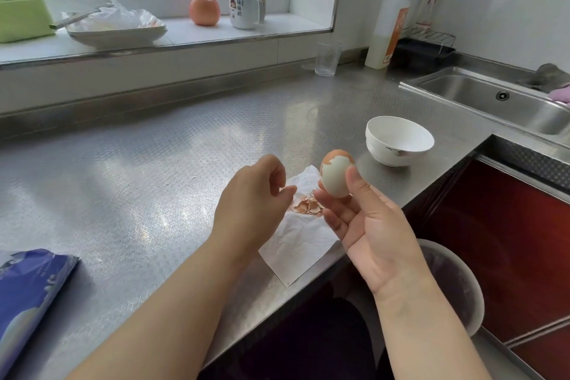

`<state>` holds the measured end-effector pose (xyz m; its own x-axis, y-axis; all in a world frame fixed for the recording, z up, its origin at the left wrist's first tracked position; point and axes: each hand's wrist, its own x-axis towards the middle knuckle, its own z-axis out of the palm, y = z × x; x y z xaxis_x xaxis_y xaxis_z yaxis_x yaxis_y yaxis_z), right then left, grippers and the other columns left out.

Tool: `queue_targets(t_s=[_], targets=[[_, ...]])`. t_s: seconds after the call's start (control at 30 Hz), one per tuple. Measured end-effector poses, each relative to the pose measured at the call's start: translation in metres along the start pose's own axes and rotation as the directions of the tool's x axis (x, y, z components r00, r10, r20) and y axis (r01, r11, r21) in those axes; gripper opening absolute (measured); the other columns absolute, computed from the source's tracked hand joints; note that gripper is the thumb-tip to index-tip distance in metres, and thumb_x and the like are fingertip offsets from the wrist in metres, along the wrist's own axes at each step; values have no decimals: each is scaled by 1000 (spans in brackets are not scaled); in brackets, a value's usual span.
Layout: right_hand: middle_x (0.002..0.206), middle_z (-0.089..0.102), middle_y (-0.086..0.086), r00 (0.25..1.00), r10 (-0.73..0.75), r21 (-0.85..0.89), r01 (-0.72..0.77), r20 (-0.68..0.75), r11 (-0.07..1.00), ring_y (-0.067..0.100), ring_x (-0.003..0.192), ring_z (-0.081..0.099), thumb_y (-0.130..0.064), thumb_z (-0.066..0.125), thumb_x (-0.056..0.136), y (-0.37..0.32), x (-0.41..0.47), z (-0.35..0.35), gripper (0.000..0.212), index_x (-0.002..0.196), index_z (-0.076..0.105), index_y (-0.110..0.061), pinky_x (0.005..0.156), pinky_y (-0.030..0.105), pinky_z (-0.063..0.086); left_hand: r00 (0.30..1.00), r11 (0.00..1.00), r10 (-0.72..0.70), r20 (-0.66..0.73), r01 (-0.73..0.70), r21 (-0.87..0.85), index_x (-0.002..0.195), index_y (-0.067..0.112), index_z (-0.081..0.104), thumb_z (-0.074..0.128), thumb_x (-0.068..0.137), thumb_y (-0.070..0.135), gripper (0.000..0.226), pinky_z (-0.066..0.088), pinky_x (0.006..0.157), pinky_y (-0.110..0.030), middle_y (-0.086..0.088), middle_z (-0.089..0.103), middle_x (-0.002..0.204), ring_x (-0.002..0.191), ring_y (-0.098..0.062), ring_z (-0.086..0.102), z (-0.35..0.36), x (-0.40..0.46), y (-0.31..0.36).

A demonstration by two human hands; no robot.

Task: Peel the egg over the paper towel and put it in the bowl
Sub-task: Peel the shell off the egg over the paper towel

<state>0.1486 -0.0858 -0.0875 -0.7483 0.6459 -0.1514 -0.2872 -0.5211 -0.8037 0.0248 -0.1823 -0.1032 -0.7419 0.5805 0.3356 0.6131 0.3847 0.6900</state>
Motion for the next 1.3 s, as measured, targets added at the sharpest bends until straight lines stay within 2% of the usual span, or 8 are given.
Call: queue_targets(t_s=[0.1,0.17,0.3,0.6,0.87,1.03,1.2,1.3], targets=[[96,73,12,1000,7,-28,-8,-11,1000,19,78,72,-32,65,84,0,-1,-1,36,108,67,-5,56,21,54,994,987,108,6,-106,-119,110,37,62,67,89,21,27,45,83,-22,21,63,101,97,-3,56,3,-4,2],[93,73,10,1000,19,-74,-19,-6,997,18,76,71,-35,65,83,1,-2,0,35,104,68,-8,56,20,53,990,946,131,-49,-139,-293,118,32,66,68,90,25,29,49,87,-19,17,67,109,100,-2,62,4,-5,6],[82,73,8,999,52,-166,-50,10,985,15,66,69,-41,63,79,1,-3,2,36,99,69,-11,53,20,51,991,865,119,-56,-131,-485,113,26,71,73,84,21,29,52,82,-16,9,73,104,90,-2,69,2,-6,13],[82,72,8,1000,-16,-278,10,-20,961,15,62,67,-41,66,74,4,-1,-1,42,100,67,-8,51,20,51,982,894,168,-91,-190,-406,98,23,78,76,83,20,15,57,85,-35,10,76,93,88,-9,71,4,-4,7],[81,73,9,997,-80,-273,72,-18,959,17,66,69,-40,66,74,6,-4,3,43,101,67,-7,54,20,52,957,903,198,-211,-262,-340,94,20,78,73,86,15,11,54,79,-16,13,74,86,82,-3,70,5,-6,11],[93,72,18,998,-55,-204,56,10,977,22,77,69,-37,65,78,9,-5,5,41,106,68,-7,58,21,53,968,895,117,-222,-199,-398,89,18,76,72,87,13,7,52,77,-13,11,74,84,80,-2,70,4,-7,14],[97,72,13,993,80,-17,-79,87,997,17,77,71,-32,61,84,7,-4,4,34,107,69,-8,59,21,56,991,768,-44,-130,-49,-639,87,13,73,68,90,8,7,58,76,-23,3,76,80,77,-9,73,0,-4,15],[97,72,17,987,131,67,-138,97,988,17,72,71,-32,62,82,5,-3,2,35,104,70,-6,58,21,57,991,803,-83,-106,4,-596,87,17,73,69,90,13,6,58,77,-25,2,76,80,76,-9,72,0,-2,11]])
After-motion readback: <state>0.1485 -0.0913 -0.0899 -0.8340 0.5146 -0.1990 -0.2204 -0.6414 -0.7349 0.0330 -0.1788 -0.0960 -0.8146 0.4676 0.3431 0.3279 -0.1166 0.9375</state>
